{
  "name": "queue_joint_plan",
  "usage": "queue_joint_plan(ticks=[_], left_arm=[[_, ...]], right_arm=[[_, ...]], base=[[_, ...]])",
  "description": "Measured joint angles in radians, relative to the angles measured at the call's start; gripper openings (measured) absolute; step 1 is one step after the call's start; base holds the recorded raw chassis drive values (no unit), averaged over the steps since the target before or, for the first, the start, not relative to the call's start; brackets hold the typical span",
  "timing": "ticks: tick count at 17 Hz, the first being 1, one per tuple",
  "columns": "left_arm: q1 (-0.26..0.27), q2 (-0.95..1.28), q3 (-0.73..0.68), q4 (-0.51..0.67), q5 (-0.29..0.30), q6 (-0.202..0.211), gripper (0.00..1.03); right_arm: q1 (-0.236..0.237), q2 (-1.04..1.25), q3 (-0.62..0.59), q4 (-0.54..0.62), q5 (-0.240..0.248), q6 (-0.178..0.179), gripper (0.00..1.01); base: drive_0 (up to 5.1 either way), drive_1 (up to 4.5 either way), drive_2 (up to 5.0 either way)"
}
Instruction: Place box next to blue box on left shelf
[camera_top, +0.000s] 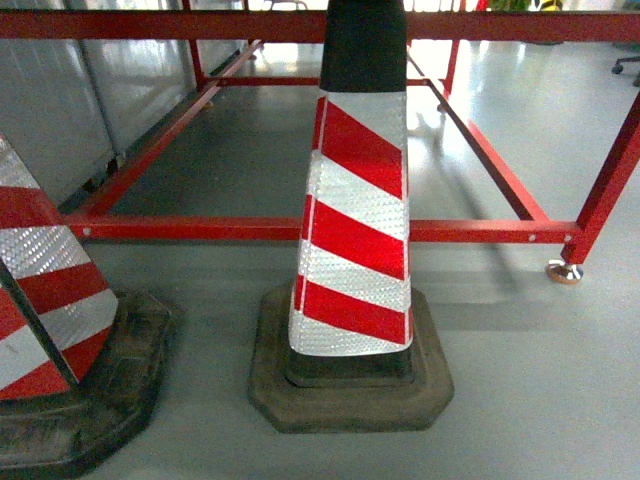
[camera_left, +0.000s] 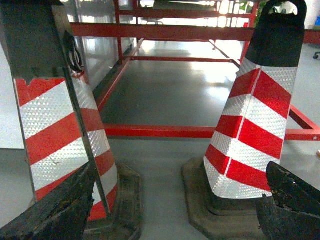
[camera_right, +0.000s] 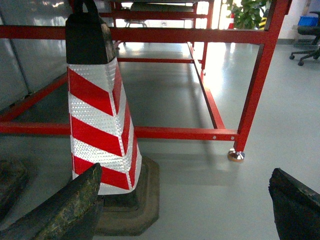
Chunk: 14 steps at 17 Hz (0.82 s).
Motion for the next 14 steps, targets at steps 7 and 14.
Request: queue_joint_plan(ticks=[7,14], left_arm=[[0.0,0.0,0.0,0.0,0.0,0.0,0.98],[0.0,0.0,0.0,0.0,0.0,0.0,0.98]], right_arm=[[0.0,0.0,0.0,0.0,0.0,0.0,0.98],[0.0,0.0,0.0,0.0,0.0,0.0,0.98]], base=[[0.0,0.0,0.0],[0.0,0.0,0.0]])
